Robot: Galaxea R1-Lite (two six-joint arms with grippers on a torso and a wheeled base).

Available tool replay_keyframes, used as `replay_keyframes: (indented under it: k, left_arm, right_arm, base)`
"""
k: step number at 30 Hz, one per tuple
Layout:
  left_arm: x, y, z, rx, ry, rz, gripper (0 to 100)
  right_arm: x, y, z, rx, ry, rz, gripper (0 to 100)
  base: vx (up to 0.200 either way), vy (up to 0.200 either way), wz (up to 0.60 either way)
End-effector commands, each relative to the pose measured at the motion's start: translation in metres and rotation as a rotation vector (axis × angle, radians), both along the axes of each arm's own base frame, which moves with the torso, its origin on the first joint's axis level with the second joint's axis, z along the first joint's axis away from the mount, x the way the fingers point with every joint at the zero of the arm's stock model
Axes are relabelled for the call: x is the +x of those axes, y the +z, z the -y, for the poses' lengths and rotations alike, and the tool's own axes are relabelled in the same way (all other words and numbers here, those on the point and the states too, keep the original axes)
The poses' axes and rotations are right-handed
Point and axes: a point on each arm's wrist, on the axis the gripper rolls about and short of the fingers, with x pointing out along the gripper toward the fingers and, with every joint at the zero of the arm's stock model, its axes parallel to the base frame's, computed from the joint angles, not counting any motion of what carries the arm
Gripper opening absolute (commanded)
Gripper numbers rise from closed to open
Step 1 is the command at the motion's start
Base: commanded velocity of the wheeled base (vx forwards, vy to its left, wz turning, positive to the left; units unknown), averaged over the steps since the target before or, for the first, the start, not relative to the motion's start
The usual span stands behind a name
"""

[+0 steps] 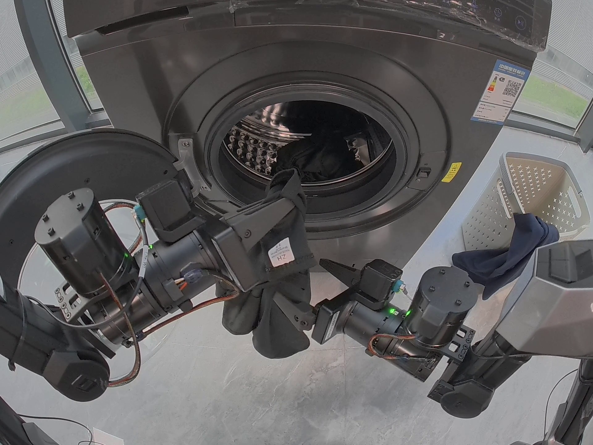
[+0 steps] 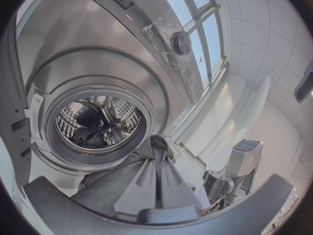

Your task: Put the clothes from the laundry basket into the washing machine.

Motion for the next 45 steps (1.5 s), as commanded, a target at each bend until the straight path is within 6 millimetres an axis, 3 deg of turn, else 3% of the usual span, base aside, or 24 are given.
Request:
replay_keyframes:
  k: [1, 7, 13, 20, 35, 45]
  left_arm:
    - [0.001, -0.001, 0.0, 0.001, 0.001, -0.002, 0]
    - [0.001, 0.0, 0.0, -0.001, 0.001, 0.001, 0]
    - [0.001, 0.001, 0.0, -0.002, 0.001, 0.004, 0]
    - [0.0, 0.002, 0.001, -0.005, -0.005, 0.007, 0]
    - [-0.001, 0.004, 0.002, -0.009, -0.008, 0.012, 0]
    - [-0.003, 0.008, 0.0, -0.018, -0.008, 0.023, 0]
  right_arm:
    - [-0.003, 0.004, 0.007, 0.0, -0.005, 0.001, 100]
    - [-0.002, 0.003, 0.011, -0.012, -0.021, 0.0, 100]
    - [-0.003, -0.002, 0.029, -0.053, -0.054, -0.02, 100]
    - [-0.006, 0.006, 0.032, -0.041, -0.057, -0.005, 100]
    - [0.047, -0.009, 0.035, -0.042, -0.171, 0.025, 100]
    - [0.042, -0.025, 0.047, -0.097, -0.185, -0.032, 100]
  base:
    - [0.0, 0.0, 0.0]
    - [0.0, 0.0, 0.0]
    - [0.0, 0.0, 0.0]
    - [0.0, 0.0, 0.0]
    - [0.0, 0.0, 0.0]
    - [0.0, 0.0, 0.0]
